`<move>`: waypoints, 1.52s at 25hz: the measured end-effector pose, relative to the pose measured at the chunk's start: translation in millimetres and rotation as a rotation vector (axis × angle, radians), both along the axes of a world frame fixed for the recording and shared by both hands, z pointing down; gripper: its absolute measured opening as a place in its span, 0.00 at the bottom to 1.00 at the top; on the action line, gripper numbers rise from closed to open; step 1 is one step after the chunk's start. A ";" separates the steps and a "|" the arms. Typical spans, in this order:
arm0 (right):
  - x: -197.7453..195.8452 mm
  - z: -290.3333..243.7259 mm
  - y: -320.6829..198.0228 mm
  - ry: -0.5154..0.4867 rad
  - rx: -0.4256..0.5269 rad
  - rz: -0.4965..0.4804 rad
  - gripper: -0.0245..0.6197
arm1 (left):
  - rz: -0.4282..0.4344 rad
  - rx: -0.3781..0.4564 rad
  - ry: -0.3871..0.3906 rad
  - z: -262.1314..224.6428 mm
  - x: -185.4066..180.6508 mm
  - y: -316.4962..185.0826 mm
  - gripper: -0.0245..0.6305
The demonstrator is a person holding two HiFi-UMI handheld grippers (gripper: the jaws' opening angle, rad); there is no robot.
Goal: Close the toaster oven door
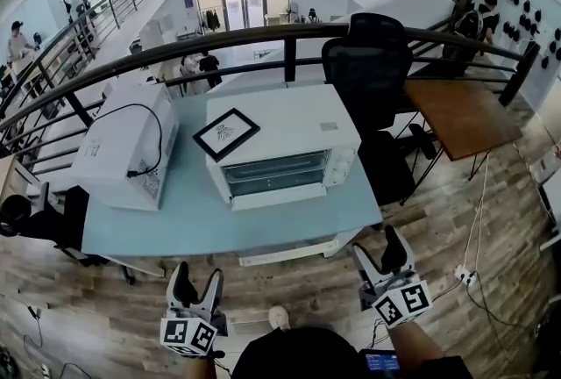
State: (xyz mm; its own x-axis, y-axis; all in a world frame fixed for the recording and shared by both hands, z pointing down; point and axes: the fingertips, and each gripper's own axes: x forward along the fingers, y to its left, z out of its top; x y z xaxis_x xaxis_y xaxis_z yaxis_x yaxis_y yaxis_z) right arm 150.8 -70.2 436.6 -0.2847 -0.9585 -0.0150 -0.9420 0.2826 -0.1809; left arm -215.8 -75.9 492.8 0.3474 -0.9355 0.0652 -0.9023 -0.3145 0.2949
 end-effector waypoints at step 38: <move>12.9 332.1 -83.0 -0.274 -0.792 -0.040 0.52 | -0.025 -0.682 0.423 284.8 58.7 -71.7 0.56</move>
